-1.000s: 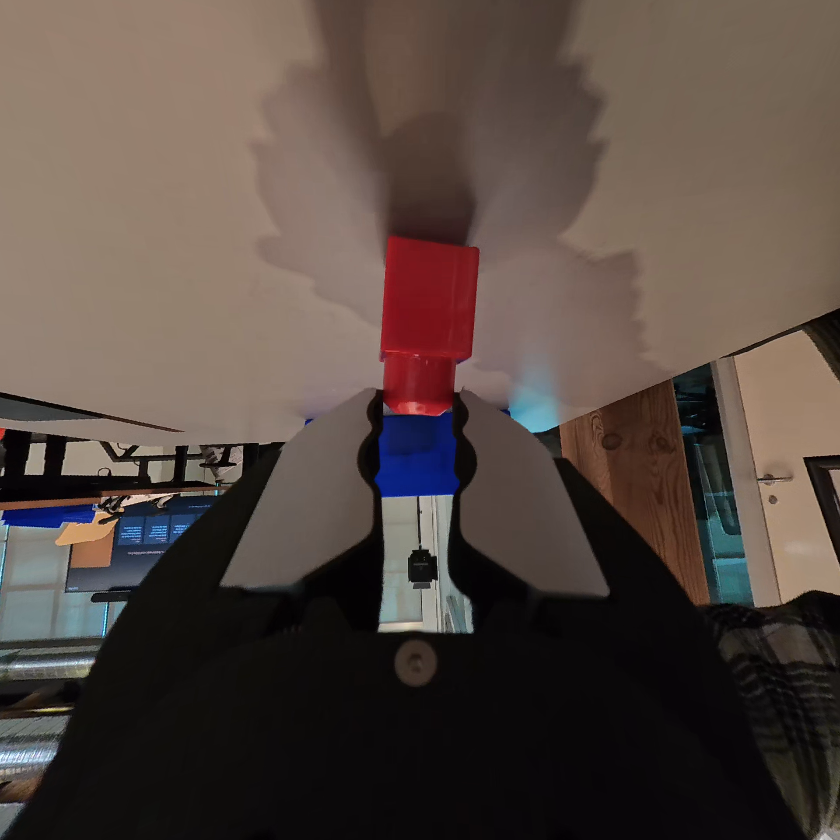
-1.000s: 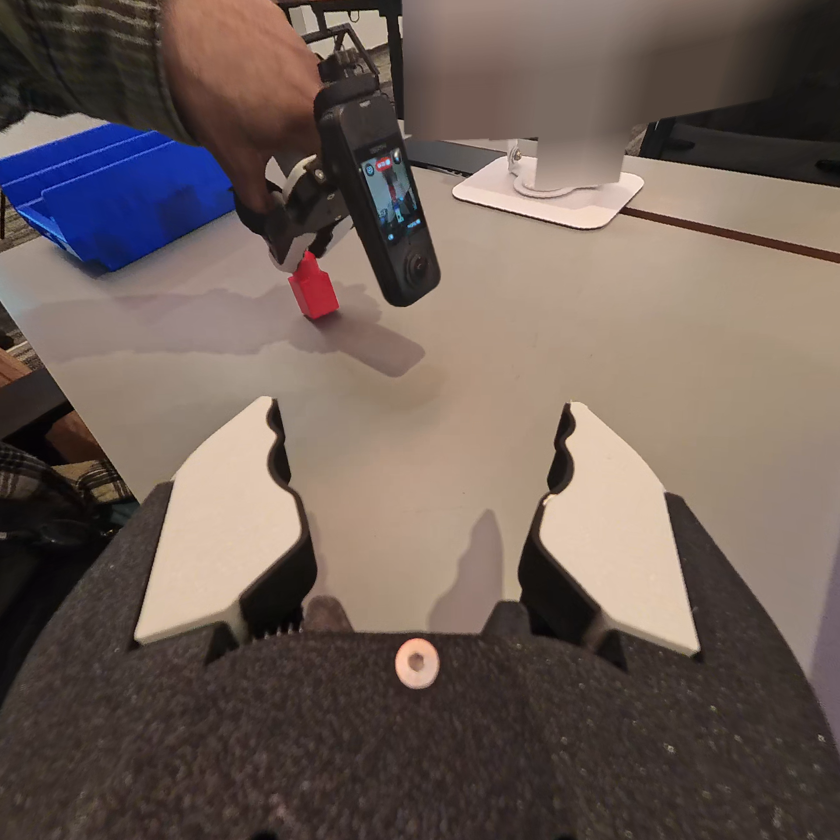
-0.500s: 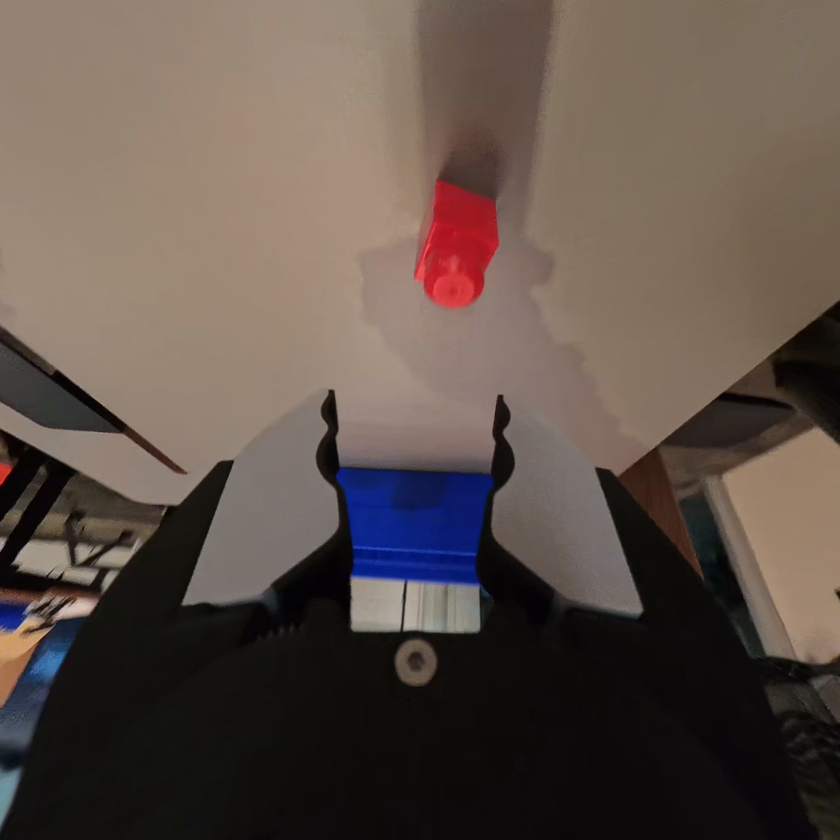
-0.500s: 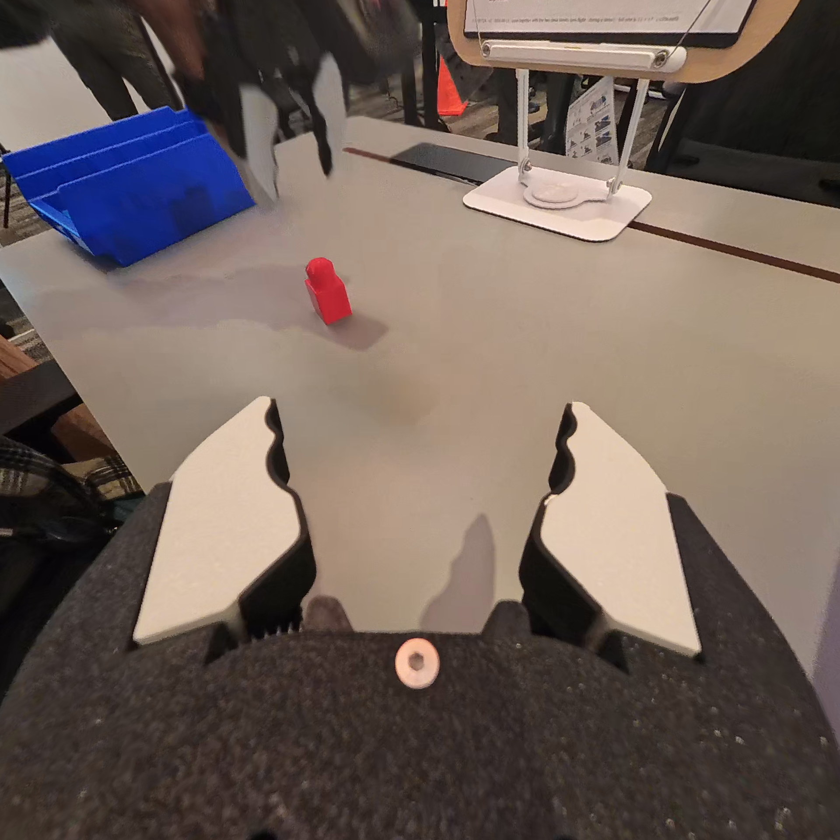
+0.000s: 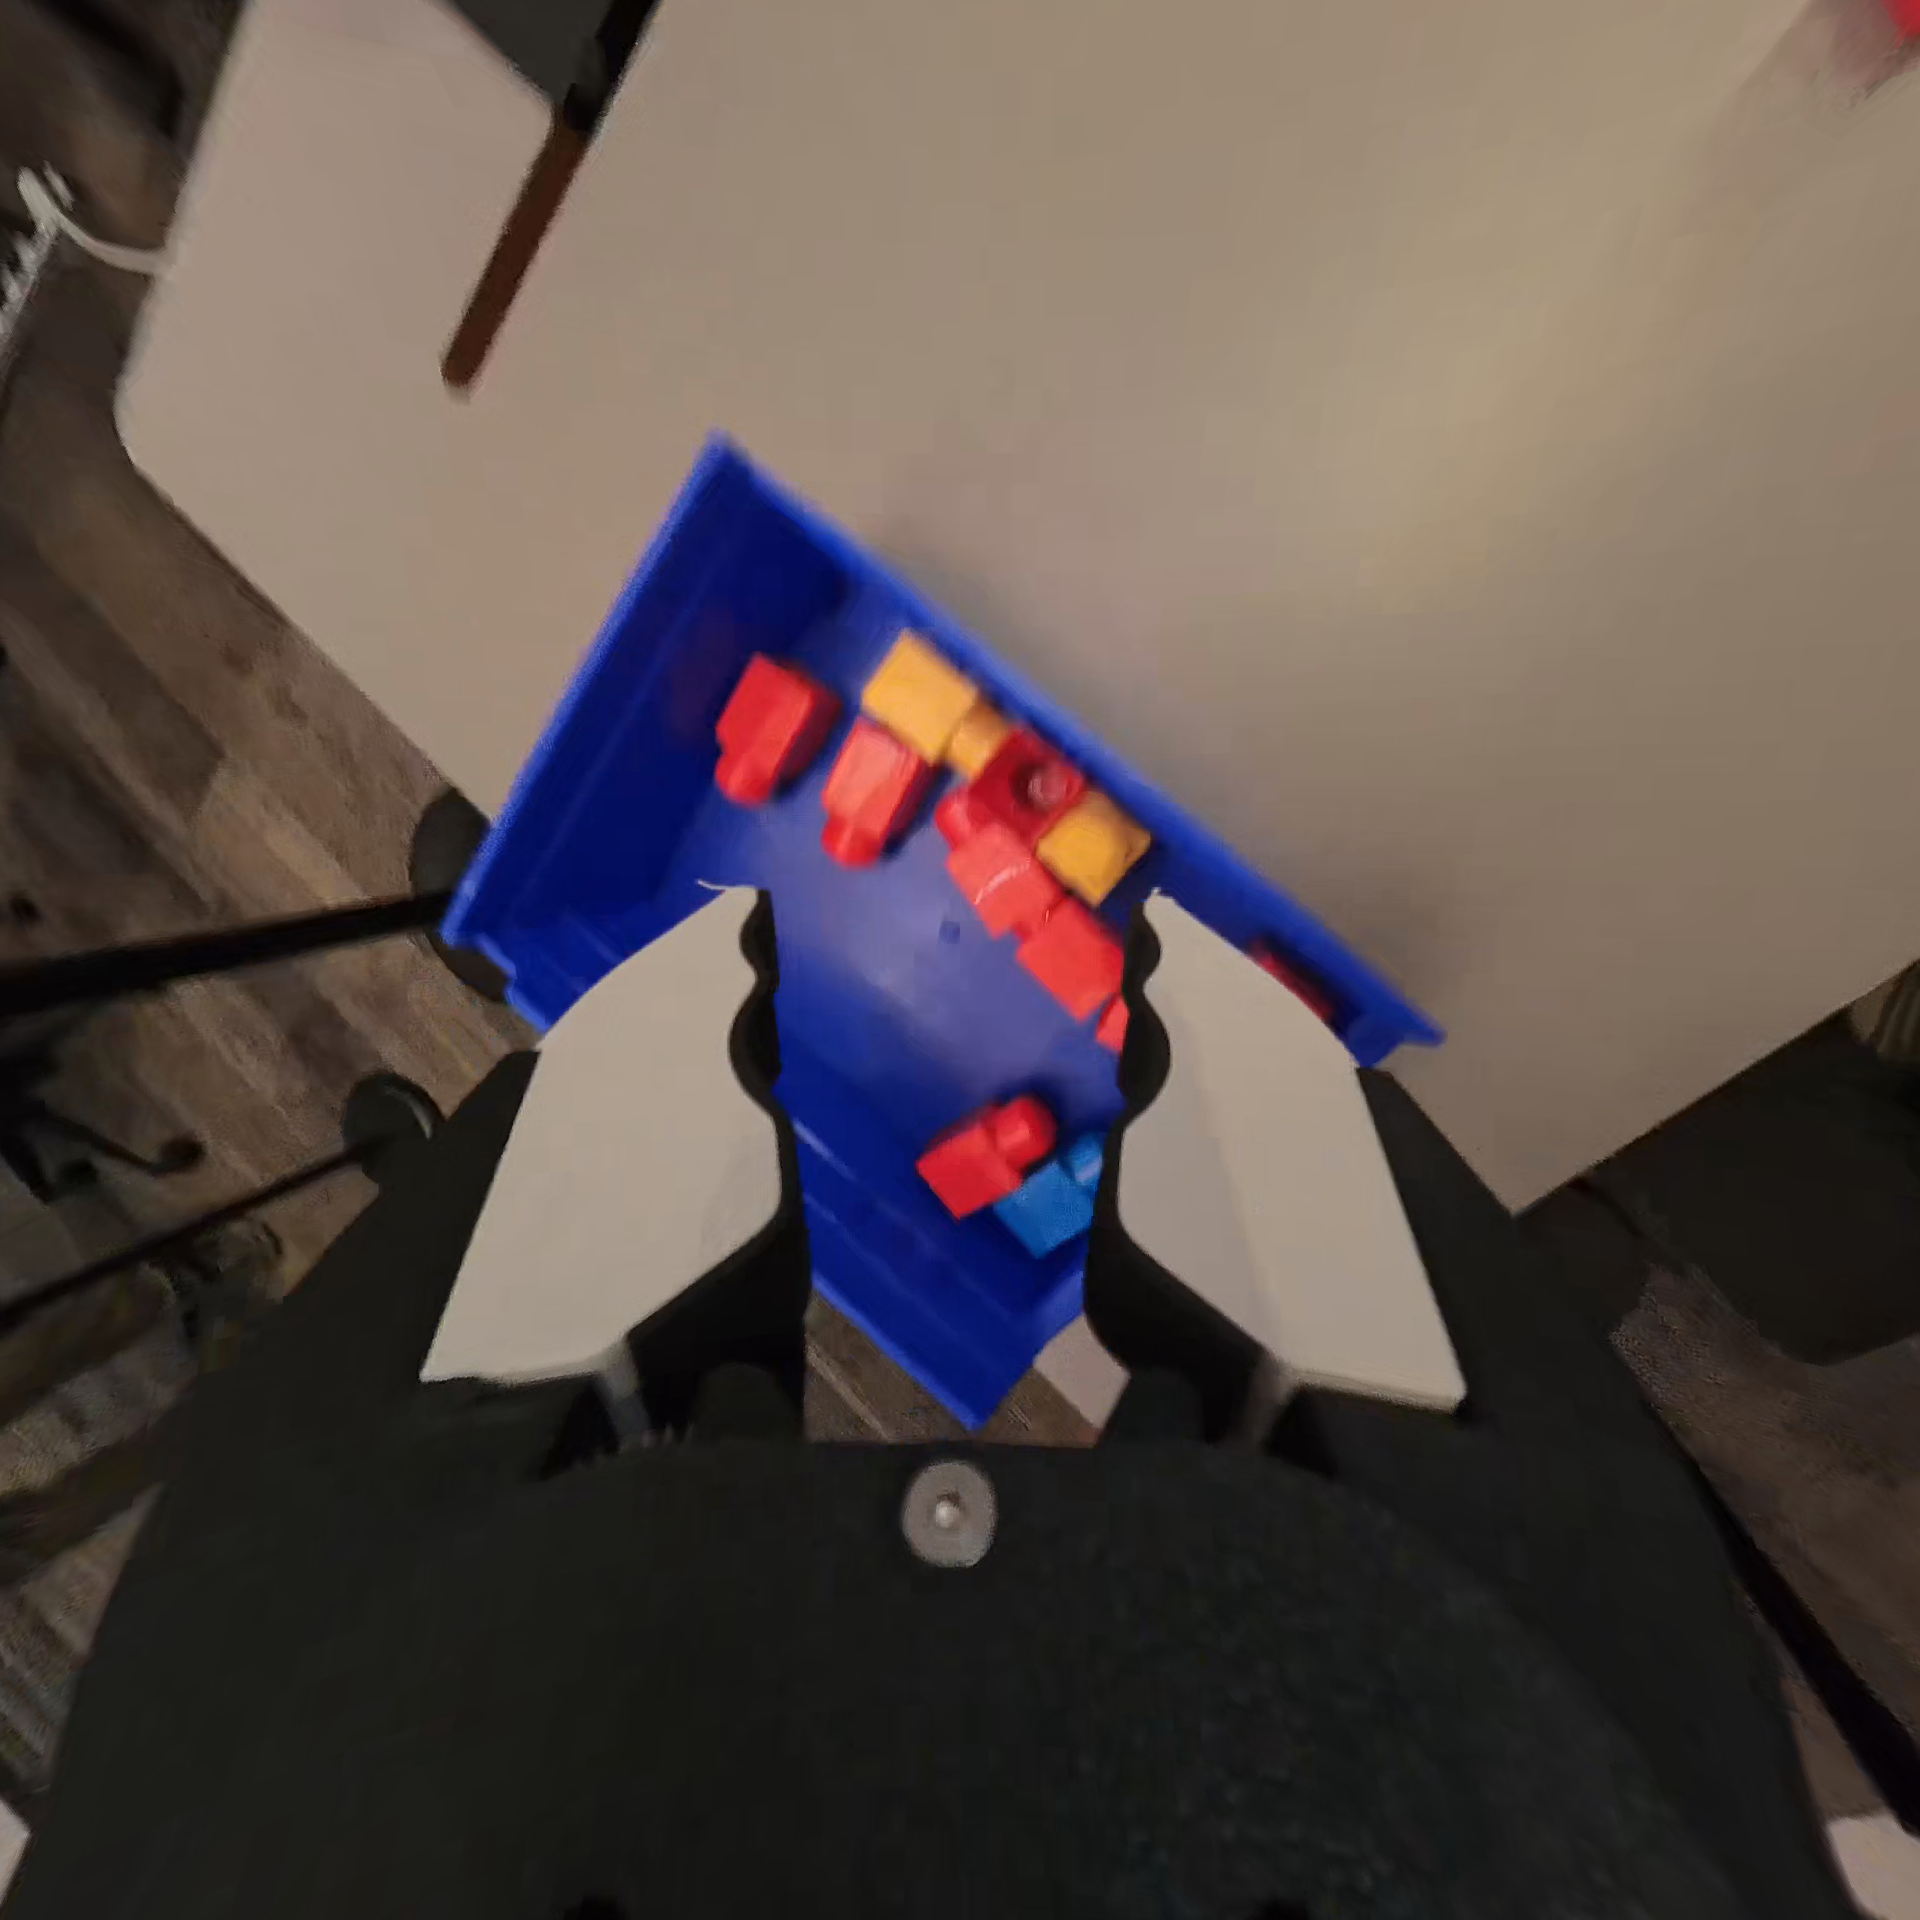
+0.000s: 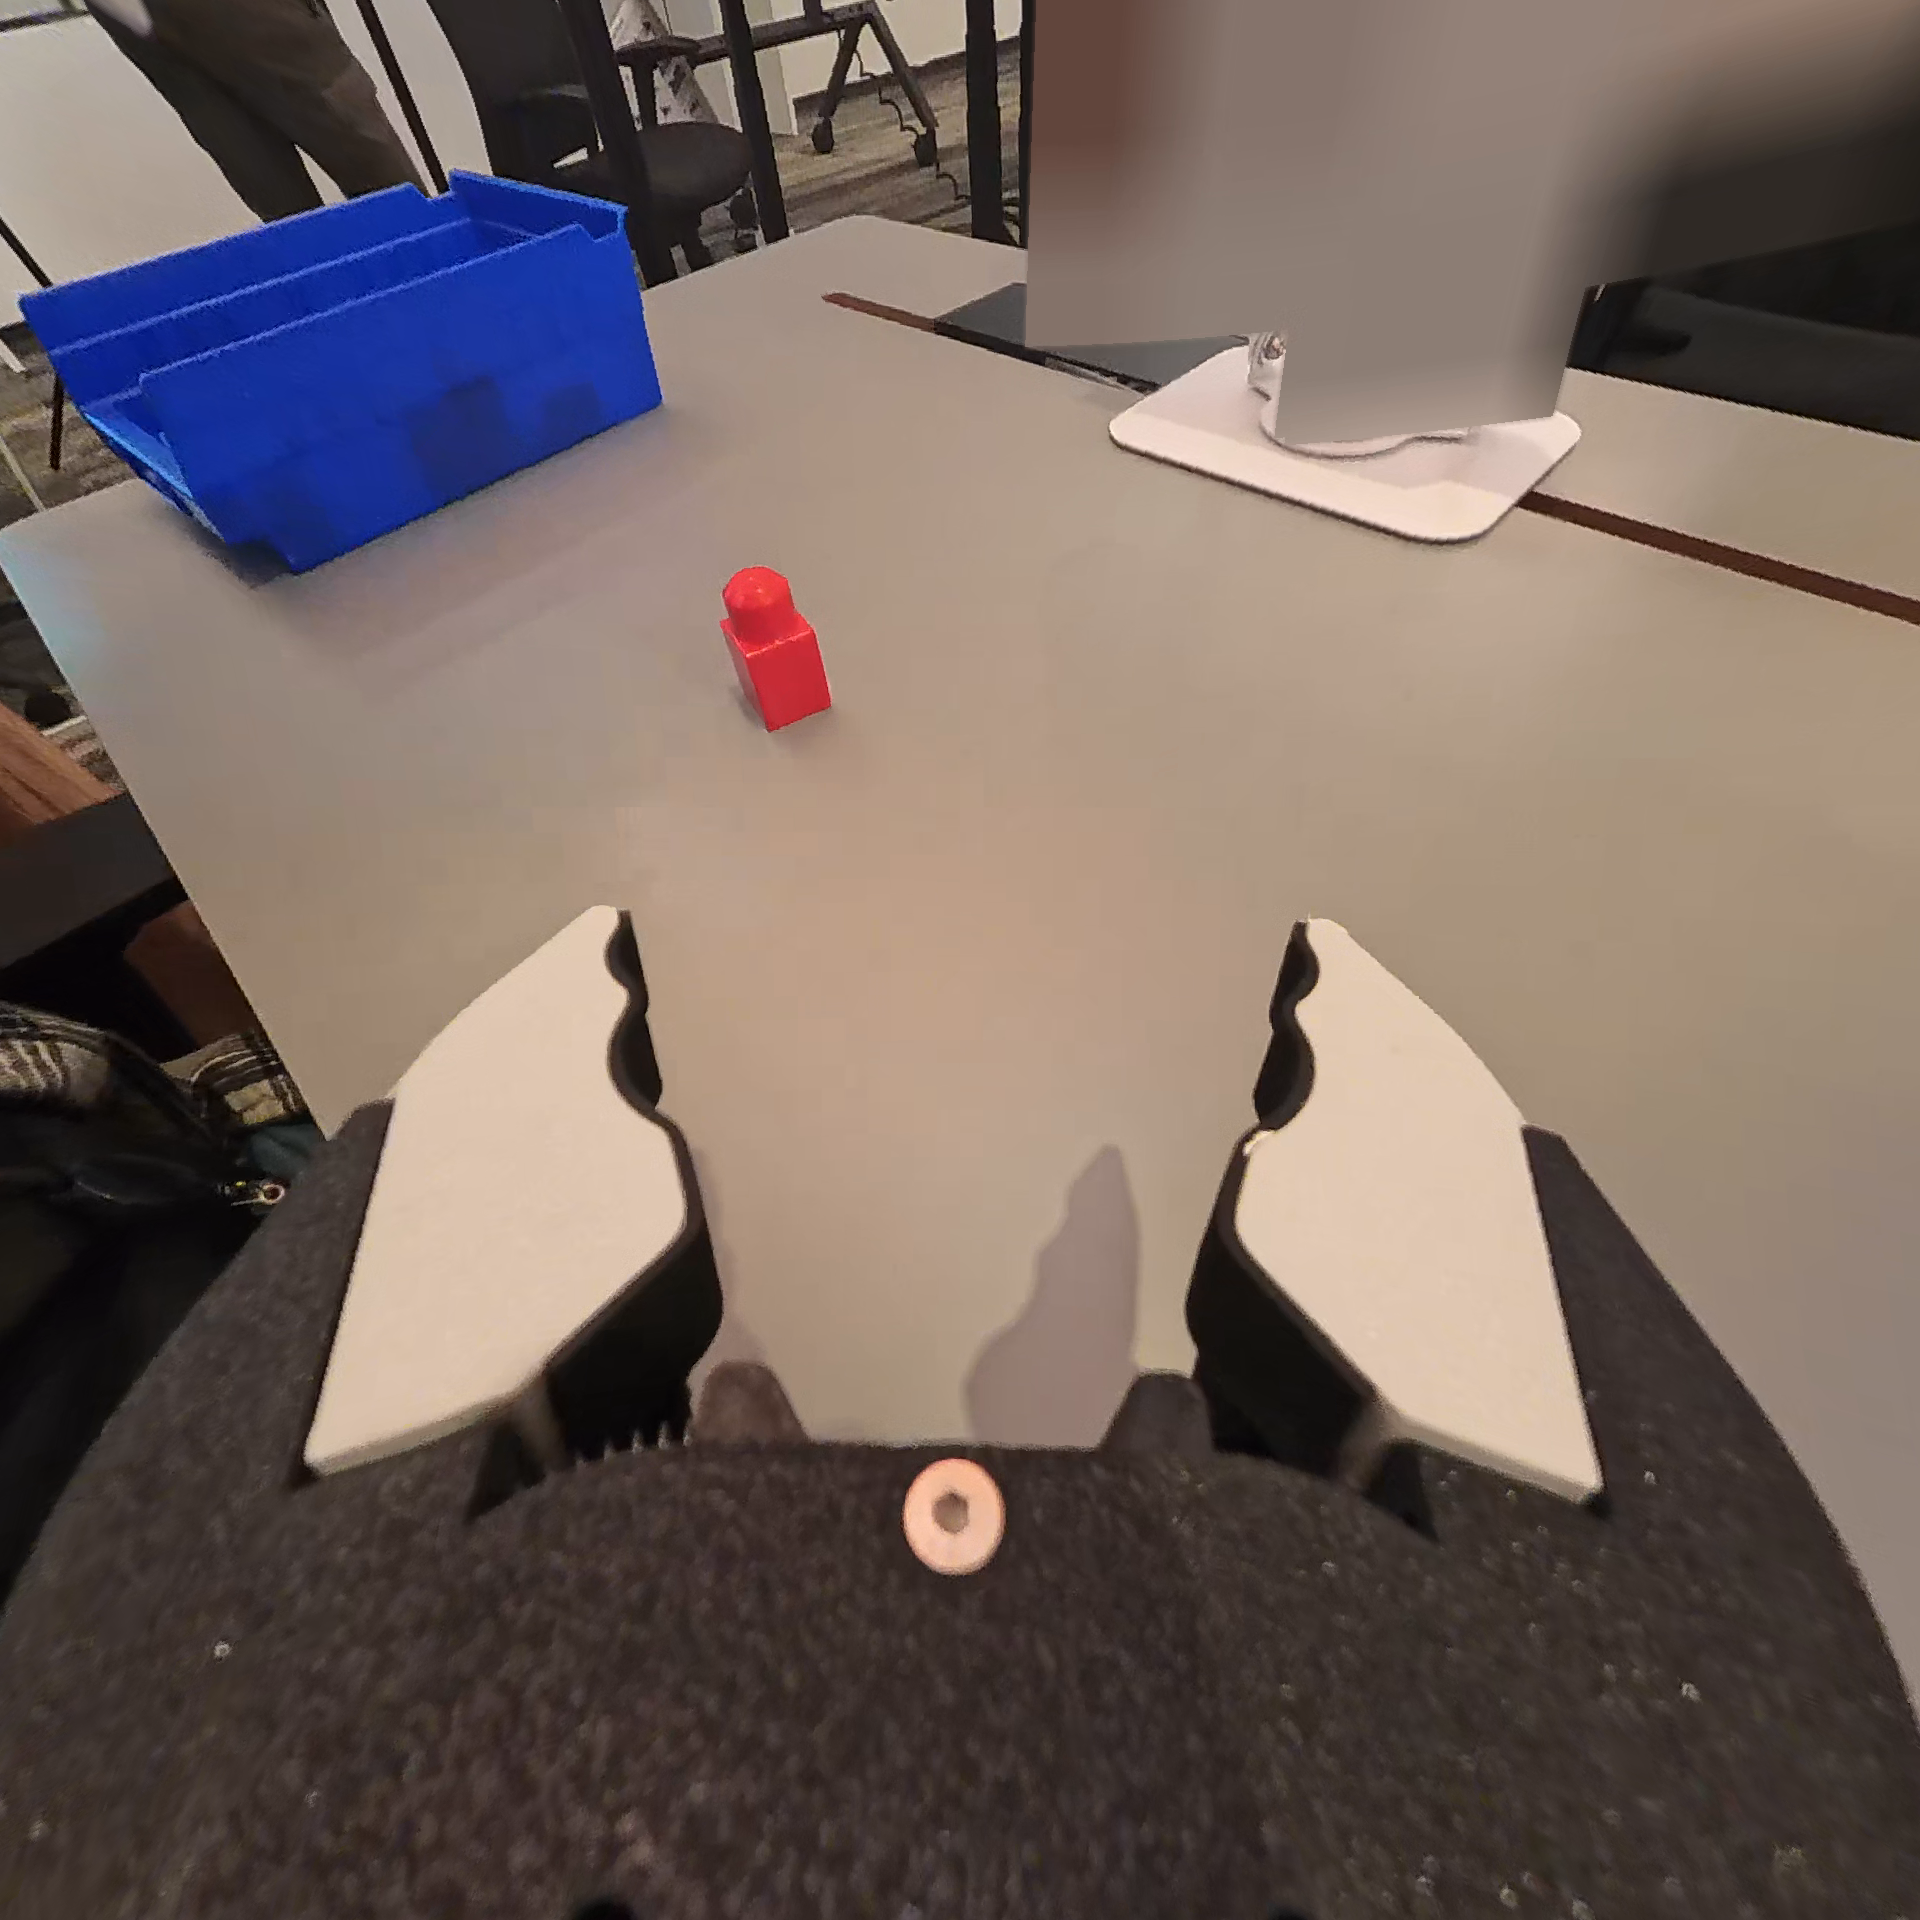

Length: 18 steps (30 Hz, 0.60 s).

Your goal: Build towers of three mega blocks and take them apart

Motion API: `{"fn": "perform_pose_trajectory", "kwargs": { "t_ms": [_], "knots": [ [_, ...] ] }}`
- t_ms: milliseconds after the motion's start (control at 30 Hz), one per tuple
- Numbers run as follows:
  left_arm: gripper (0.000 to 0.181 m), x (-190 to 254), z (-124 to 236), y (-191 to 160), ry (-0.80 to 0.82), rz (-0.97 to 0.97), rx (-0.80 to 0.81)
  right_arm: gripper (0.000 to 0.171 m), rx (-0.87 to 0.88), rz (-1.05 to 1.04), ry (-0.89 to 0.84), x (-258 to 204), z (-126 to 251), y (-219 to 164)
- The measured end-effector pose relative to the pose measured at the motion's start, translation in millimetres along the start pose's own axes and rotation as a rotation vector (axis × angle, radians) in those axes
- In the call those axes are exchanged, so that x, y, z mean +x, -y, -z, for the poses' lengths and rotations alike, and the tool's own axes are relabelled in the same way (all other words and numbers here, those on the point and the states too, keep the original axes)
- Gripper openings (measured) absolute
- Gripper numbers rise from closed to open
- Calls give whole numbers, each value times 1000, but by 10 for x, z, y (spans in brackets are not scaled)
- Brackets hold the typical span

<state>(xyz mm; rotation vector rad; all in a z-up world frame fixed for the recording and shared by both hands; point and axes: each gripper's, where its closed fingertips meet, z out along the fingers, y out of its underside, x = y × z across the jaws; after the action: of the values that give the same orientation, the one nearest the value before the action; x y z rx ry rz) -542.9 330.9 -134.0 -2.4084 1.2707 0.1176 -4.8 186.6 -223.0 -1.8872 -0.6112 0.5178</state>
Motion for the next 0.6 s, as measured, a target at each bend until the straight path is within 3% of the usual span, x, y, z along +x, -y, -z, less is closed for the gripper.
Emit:
{"fn": "perform_pose_trajectory", "kwargs": {
  "t_ms": [100, 200, 333, 600],
  "knots": [
    [60, -50, -157, -548, -23, 20, -88, 113, -9, 12, 8, -21, -59, 36],
    [60, -70, -333, -847, -27, -22, -163, 113, -17, 21, 26, -75, -134, 72],
    [60, -120, -622, -899, -51, -44, -175, 113, -34, 48, 40, -156, -200, 105],
    [51, -399, -1305, -654, -95, -37, -83, 114, -56, 82, 14, -189, -168, 157]
  ]
}}
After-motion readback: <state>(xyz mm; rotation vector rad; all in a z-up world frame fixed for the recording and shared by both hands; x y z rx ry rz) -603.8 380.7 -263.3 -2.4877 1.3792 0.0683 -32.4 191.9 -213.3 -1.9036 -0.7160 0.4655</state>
